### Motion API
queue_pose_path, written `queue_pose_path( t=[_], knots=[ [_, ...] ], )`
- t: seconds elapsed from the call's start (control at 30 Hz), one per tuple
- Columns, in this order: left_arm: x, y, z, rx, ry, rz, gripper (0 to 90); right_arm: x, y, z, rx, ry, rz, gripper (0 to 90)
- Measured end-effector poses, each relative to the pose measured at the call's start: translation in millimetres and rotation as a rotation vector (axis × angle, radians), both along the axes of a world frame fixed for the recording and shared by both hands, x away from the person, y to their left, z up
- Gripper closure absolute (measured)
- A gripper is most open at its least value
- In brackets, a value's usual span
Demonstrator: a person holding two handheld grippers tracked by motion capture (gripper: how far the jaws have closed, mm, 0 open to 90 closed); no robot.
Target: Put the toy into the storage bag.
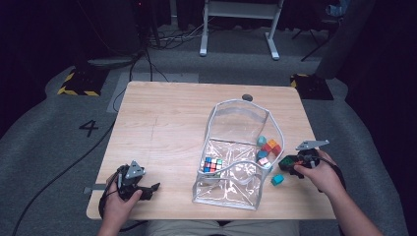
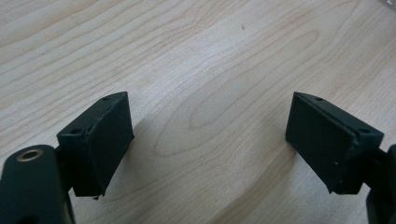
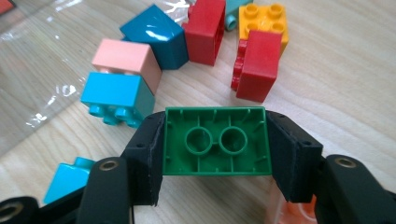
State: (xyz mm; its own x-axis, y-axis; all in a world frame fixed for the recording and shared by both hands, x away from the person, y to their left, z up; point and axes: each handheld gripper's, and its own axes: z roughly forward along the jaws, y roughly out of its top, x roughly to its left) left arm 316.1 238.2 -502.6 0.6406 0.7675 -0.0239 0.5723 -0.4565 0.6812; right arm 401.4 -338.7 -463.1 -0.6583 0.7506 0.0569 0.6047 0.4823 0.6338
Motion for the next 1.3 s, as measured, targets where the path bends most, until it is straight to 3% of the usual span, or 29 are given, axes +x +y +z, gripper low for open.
queue_pose_path(
  t=[0.43,0.83,1.3],
  knots=[
    [0.0,-0.1,-0.1,0.000,-0.001,0.001,15.1,-3.6,-6.3,49.3,0.051,-0.039,0.017,43.2],
    [-0.2,-0.3,-0.2,0.000,-0.002,0.003,15.1,-0.8,-12.0,98.6,0.065,-0.097,0.045,43.2],
    [-0.2,-0.3,-0.2,-0.001,-0.001,0.002,15.0,-0.8,-4.3,152.9,0.084,-0.144,0.071,43.2]
  ],
)
